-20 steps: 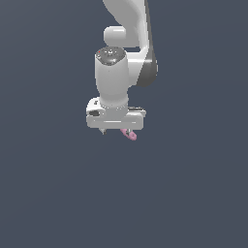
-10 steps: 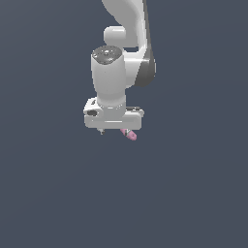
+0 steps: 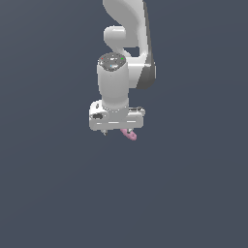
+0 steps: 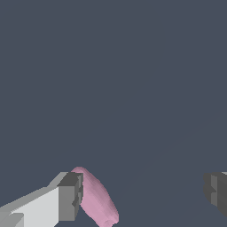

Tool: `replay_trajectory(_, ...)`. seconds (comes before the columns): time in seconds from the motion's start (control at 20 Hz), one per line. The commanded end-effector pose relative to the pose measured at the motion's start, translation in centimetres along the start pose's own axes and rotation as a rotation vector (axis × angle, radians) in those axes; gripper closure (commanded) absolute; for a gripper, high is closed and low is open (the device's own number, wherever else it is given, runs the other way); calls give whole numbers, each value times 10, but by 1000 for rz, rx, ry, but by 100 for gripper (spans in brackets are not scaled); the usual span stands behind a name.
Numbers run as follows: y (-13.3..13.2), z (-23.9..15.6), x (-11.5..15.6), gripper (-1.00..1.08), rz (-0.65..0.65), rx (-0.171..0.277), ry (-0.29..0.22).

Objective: Pick up the object and move it to a goal position.

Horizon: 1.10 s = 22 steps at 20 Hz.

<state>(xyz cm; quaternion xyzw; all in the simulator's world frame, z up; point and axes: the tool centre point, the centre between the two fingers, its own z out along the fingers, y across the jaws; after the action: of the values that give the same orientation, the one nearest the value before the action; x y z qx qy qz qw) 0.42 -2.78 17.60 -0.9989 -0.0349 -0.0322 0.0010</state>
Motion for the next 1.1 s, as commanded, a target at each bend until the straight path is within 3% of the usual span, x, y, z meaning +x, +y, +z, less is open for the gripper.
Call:
replay_trajectory(0.0,-4,9,-7,-92,-54,-1,-6)
replay_trajectory(0.65,-37,64,-65,-92,-455,7,-45)
replay_trajectory(1.05,-52,84,-91,-92,-622,17,-58)
